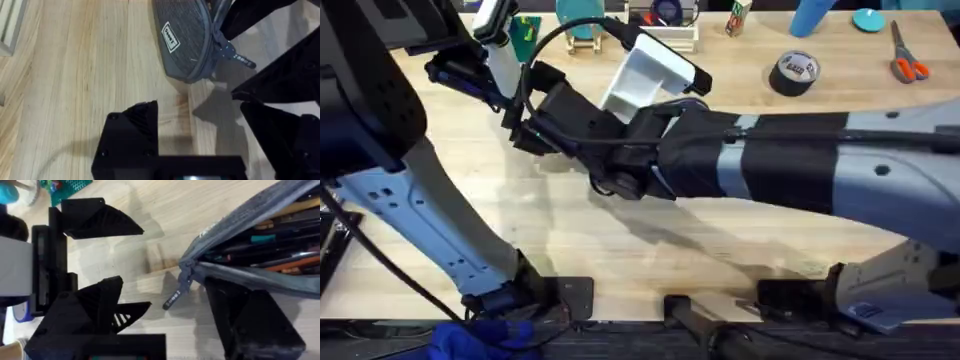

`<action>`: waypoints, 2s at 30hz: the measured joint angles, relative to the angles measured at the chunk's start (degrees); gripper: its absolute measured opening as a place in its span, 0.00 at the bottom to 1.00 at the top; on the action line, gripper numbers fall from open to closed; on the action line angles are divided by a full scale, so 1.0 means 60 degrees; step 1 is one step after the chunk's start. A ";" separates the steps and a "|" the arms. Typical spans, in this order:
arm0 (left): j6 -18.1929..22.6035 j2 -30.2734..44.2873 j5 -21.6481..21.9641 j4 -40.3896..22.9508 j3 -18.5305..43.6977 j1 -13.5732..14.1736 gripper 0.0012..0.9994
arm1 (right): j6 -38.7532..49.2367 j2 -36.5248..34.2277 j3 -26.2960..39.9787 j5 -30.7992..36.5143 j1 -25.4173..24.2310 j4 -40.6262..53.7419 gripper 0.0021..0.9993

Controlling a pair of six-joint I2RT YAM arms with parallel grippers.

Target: Unzip the bag, pick up the pens from the table one at a time and place them inside, then zip the bag closed.

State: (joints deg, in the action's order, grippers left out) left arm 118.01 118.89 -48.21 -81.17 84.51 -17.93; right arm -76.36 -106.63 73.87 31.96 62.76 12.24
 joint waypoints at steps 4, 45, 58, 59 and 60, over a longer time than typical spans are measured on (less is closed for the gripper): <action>0.0000 0.0001 0.0000 0.0000 0.0000 0.0000 0.99 | -0.0022 0.0000 0.0000 0.0030 -0.0022 -0.0094 0.92; -0.0003 0.0001 -0.0040 0.0003 0.0000 0.0000 1.00 | -0.0495 -0.0423 -0.0001 0.0037 -0.0288 -0.0035 0.03; -0.0003 0.0001 -0.0040 0.0040 0.0000 0.0000 1.00 | -0.0561 -0.0426 0.0000 0.0037 -0.0288 -0.0039 0.03; -0.0003 0.0001 -0.0040 0.0040 0.0000 0.0000 1.00 | -0.0561 -0.0426 -0.0004 0.0034 -0.0288 -0.0039 0.03; 0.0001 0.0001 -0.0038 0.0040 0.0000 0.0000 1.00 | -0.0561 -0.0428 -0.0004 0.0033 -0.0288 -0.0039 0.03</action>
State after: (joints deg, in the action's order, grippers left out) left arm 118.02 118.89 -48.43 -80.93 84.51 -17.93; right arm -79.72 -109.20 73.84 32.16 61.04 12.01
